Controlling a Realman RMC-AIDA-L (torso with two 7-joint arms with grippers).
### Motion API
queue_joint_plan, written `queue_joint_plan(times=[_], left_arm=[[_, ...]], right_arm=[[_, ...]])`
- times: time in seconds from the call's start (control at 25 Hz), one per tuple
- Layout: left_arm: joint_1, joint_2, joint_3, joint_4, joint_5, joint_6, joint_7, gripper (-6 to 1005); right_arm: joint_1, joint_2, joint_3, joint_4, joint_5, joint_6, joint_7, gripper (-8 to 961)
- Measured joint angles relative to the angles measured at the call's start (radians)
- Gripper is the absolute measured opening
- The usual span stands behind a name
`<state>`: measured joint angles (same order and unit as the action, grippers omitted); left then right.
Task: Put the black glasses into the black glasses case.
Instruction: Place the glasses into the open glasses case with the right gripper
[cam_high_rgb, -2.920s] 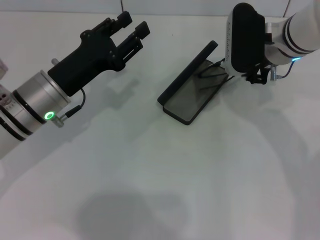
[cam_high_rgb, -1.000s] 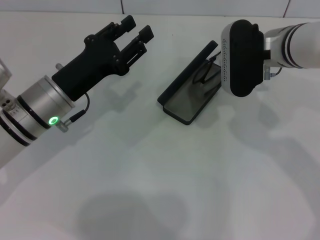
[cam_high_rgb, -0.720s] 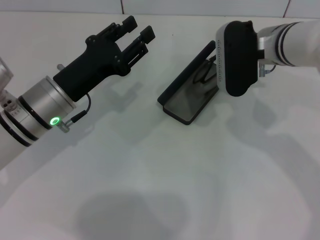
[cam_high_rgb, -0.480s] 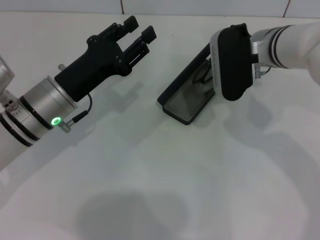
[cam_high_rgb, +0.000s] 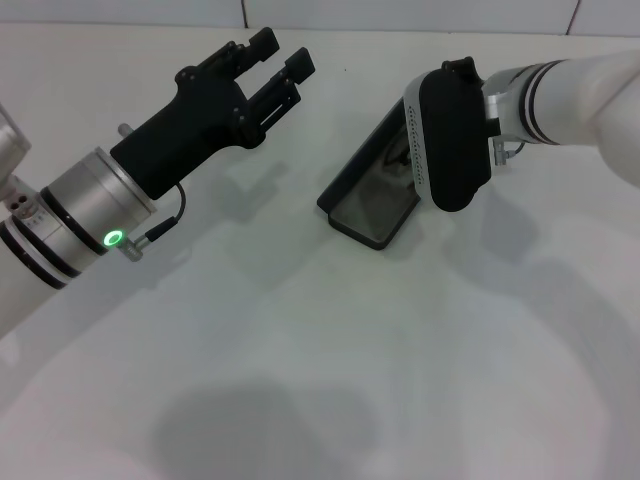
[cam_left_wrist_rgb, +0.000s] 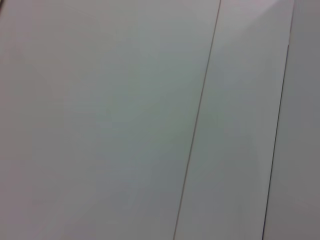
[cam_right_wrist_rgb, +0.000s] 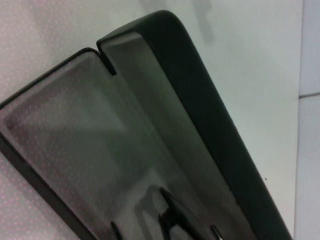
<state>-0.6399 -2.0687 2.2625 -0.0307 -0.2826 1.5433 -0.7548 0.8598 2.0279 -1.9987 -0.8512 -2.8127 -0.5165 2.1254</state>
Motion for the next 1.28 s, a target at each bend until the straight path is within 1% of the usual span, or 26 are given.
queue_joint_plan(times=[0.24,0.48,0.68,0.92,1.04,1.24,1.28], left_arm=[[-0.001,0.001,0.0,0.0,-0.001,0.0,0.0,561],[-0.003,0.002,0.0,0.0,-0.002,0.0,0.0,561],[-0.003,0.002,0.0,0.001,-0.005,0.0,0.0,561],[-0.004,0.001,0.0,0.006,-0.005,-0.003,0.0,561],[-0.004,0.001,0.0,0.009,-0.005,-0.005,0.0,561],[-0.005,0.0,0.0,0.009,-0.001,-0.005,-0.001,562],[-0.005,0.0,0.0,0.009,-0.001,-0.005,-0.001,562]], right_arm=[[0.007,0.0,-0.017,0.018,0.006,0.006,0.0,239],[0.01,0.0,-0.024,0.024,0.008,0.011,0.001,69],[-0.002,0.0,-0.014,0.013,0.008,0.03,0.002,5],[-0.031,0.0,-0.004,-0.023,0.004,0.015,0.004,11],[-0.036,0.0,-0.001,-0.038,0.0,0.002,0.015,46],[-0.032,0.0,-0.012,-0.017,-0.008,0.034,0.014,104],[-0.03,0.0,-0.016,-0.011,-0.008,0.041,0.014,141]])
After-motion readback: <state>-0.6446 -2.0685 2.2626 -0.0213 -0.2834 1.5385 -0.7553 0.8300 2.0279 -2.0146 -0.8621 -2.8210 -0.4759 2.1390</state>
